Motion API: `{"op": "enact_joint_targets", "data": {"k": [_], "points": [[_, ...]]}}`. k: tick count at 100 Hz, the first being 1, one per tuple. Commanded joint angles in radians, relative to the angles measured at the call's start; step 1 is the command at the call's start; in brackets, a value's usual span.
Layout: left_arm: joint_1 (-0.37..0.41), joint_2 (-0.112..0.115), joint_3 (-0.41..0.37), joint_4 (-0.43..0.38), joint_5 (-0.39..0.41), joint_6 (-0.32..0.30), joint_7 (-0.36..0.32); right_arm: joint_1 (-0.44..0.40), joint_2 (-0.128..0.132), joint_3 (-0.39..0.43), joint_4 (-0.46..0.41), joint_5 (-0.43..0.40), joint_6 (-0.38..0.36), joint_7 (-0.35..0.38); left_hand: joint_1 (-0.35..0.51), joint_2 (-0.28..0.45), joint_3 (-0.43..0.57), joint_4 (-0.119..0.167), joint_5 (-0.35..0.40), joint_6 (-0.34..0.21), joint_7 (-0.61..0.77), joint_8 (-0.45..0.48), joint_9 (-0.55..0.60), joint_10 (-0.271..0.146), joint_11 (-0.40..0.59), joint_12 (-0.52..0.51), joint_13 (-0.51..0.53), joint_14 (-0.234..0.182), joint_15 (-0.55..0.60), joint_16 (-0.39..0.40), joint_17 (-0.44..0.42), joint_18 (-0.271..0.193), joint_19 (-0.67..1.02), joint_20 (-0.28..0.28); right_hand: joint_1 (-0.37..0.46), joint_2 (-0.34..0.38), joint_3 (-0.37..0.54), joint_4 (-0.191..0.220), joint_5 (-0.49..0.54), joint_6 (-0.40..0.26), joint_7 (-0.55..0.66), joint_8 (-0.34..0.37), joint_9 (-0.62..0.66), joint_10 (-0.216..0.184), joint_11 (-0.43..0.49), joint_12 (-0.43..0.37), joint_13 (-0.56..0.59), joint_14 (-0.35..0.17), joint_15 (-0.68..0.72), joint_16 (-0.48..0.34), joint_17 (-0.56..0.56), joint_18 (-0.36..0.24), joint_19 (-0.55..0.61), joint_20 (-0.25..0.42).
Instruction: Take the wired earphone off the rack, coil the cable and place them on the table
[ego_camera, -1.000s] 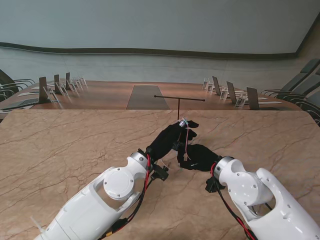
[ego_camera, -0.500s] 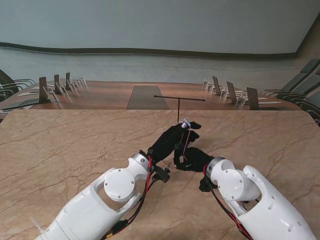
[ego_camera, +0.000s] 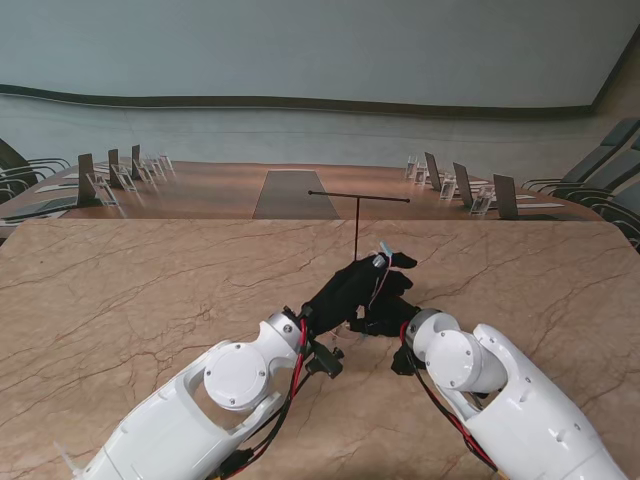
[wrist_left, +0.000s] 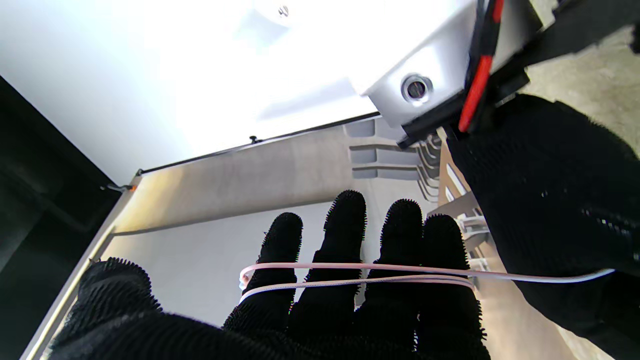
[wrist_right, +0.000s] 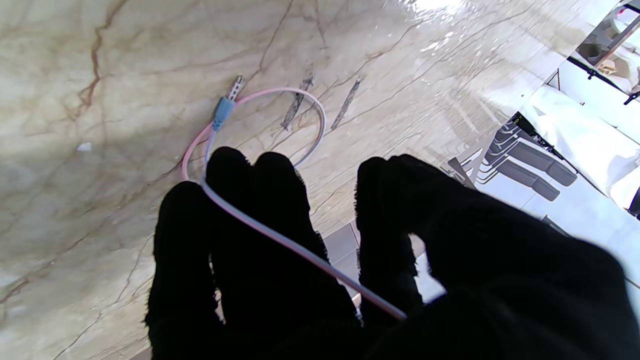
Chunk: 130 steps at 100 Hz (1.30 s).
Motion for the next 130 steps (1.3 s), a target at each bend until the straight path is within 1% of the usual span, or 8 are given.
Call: {"op": "enact_joint_targets", "data": {"k": [1,17,46,65,89,105,120,130], "points": [[0.014,0.004,0.000,-0.022,-0.005,0.002,-0.012,0.008,-0.009,-0.003,0.017,0.002,-0.004,-0.008,-0.021,-0.006,-0.008,0.019,-0.048,-0.092,-0.035,-0.002,-0.027,-0.006,0.015,-0.007,0.024,0.024,0.005,-0.011,0.023,0.032,0.011,-0.010,0.073,0.020,0.039,-0.003,0.032,-0.080,0.059,0.029,0.022,0.073,0.026,0.000,0.027,-0.005,0.027,-0.002,0.012,-0.064,0.053,0.010],[0.025,0.011,-0.003,-0.036,-0.013,0.006,-0.027,0.030,-0.019,-0.010,0.057,0.017,-0.014,-0.037,-0.027,-0.004,-0.008,0.018,-0.047,-0.088,-0.036,0.000,-0.019,0.003,0.025,-0.006,0.047,0.044,0.015,-0.015,0.049,0.063,0.018,-0.007,0.072,0.016,0.043,-0.005,0.036,-0.080,0.059,0.031,0.026,0.072,0.026,-0.001,0.028,-0.003,0.029,-0.002,0.014,-0.064,0.055,0.010],[0.039,0.019,-0.012,-0.048,-0.021,0.013,-0.048,0.076,-0.031,-0.011,0.130,0.025,-0.038,-0.075,-0.030,0.001,-0.007,0.016,-0.030,-0.079,-0.036,0.003,0.031,0.027,0.057,0.004,0.126,0.057,0.062,-0.001,0.105,0.110,0.070,0.017,0.065,0.013,0.046,-0.007,0.036,-0.086,0.056,0.031,0.028,0.071,0.026,-0.002,0.030,-0.005,0.030,-0.004,0.015,-0.066,0.057,0.009],[0.044,0.024,-0.018,-0.048,-0.025,0.025,-0.063,0.106,-0.038,0.018,0.164,0.025,-0.060,-0.104,-0.026,0.007,-0.006,0.016,-0.013,-0.079,-0.029,0.008,0.055,0.035,0.074,0.014,0.152,0.066,0.083,0.012,0.118,0.129,0.096,0.030,0.064,0.013,0.047,-0.008,0.038,-0.084,0.054,0.031,0.028,0.072,0.024,-0.004,0.027,-0.003,0.030,-0.005,0.011,-0.067,0.057,0.009],[0.043,0.026,-0.024,-0.033,-0.028,0.027,-0.072,0.108,-0.031,0.086,0.130,-0.010,-0.092,-0.101,-0.018,0.014,-0.007,0.014,0.017,-0.065,-0.021,0.013,0.088,0.040,0.094,0.030,0.177,0.073,0.102,0.028,0.122,0.151,0.118,0.042,0.055,0.007,0.052,-0.007,0.042,-0.087,0.053,0.030,0.036,0.069,0.027,-0.004,0.036,-0.004,0.033,-0.005,0.018,-0.064,0.061,0.009],[0.043,0.027,-0.025,-0.027,-0.032,0.032,-0.081,0.104,-0.025,0.123,0.100,-0.032,-0.111,-0.093,-0.017,0.015,-0.008,0.014,0.043,-0.056,-0.013,0.019,0.111,0.040,0.119,0.063,0.195,0.075,0.121,0.053,0.119,0.167,0.136,0.053,0.051,0.004,0.057,-0.007,0.045,-0.086,0.053,0.030,0.041,0.070,0.027,-0.005,0.041,-0.002,0.033,-0.005,0.023,-0.063,0.063,0.009],[0.046,0.028,-0.026,-0.023,-0.029,0.040,-0.084,0.088,-0.018,0.152,0.055,-0.048,-0.129,-0.077,-0.004,0.022,-0.006,0.013,0.072,-0.052,0.000,0.027,0.126,0.039,0.134,0.092,0.209,0.075,0.132,0.075,0.120,0.173,0.150,0.062,0.045,-0.002,0.065,-0.007,0.054,-0.084,0.055,0.032,0.050,0.071,0.027,-0.005,0.047,0.000,0.035,-0.005,0.027,-0.057,0.064,0.009],[0.047,0.030,-0.028,-0.021,-0.027,0.058,-0.090,0.071,-0.014,0.171,0.022,-0.055,-0.138,-0.068,0.022,0.028,0.000,0.014,0.095,-0.044,0.010,0.032,0.128,0.038,0.132,0.097,0.207,0.075,0.128,0.078,0.116,0.167,0.149,0.062,0.043,-0.003,0.069,-0.007,0.055,-0.086,0.055,0.035,0.053,0.071,0.027,-0.005,0.052,0.001,0.035,-0.005,0.029,-0.057,0.065,0.009]]}}
